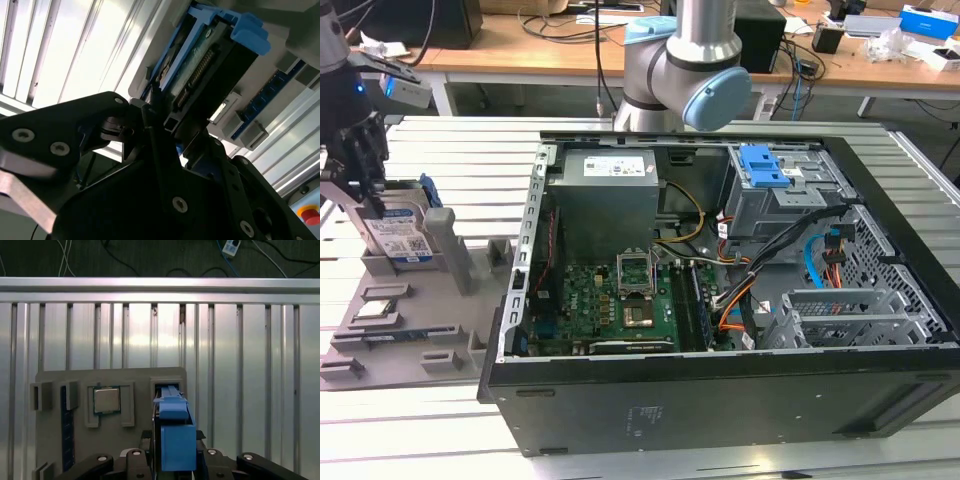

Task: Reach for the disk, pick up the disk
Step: 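Pick up the disk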

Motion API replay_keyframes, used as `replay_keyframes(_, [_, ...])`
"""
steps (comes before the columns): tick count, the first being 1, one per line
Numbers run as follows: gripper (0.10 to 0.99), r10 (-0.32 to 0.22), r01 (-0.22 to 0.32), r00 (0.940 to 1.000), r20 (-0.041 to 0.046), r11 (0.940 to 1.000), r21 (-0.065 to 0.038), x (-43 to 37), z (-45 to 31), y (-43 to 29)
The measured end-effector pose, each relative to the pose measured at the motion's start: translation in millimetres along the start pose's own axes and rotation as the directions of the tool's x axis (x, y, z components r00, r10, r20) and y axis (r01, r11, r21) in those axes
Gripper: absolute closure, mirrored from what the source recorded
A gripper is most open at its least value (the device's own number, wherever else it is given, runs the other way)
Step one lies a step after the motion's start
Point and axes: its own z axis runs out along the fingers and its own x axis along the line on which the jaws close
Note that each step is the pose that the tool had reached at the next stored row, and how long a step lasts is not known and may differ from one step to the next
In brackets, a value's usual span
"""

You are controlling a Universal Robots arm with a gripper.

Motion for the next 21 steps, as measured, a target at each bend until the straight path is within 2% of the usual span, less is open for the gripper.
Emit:
replay_keyframes(3, [0.663,0.0,0.0,1.0,0.0,1.0,0.0,-0.1,4.6,-0.2])
replay_keyframes(8, [0.663,0.0,0.0,1.0,-0.0001,1.0,0.0,-0.2,5.3,-0.2])
replay_keyframes(11, [0.663,0.001,-0.001,1.0,-0.0004,0.9995,0.03,-0.2,5.7,-0.1])
replay_keyframes(12, [0.663,0.002,-0.002,1.0,-0.0006,0.9989,0.047,-0.2,5.8,0.0])
replay_keyframes(14, [0.663,0.002,-0.002,1.0,-0.0009,0.9979,0.065,-0.1,5.8,-0.1])
replay_keyframes(16, [0.663,0.002,-0.002,1.0,-0.001,0.9973,0.073,-0.2,5.9,0.0])
replay_keyframes(21, [0.663,0.002,-0.002,1.0,-0.0009,0.9973,0.073,-0.3,6.1,6.1])
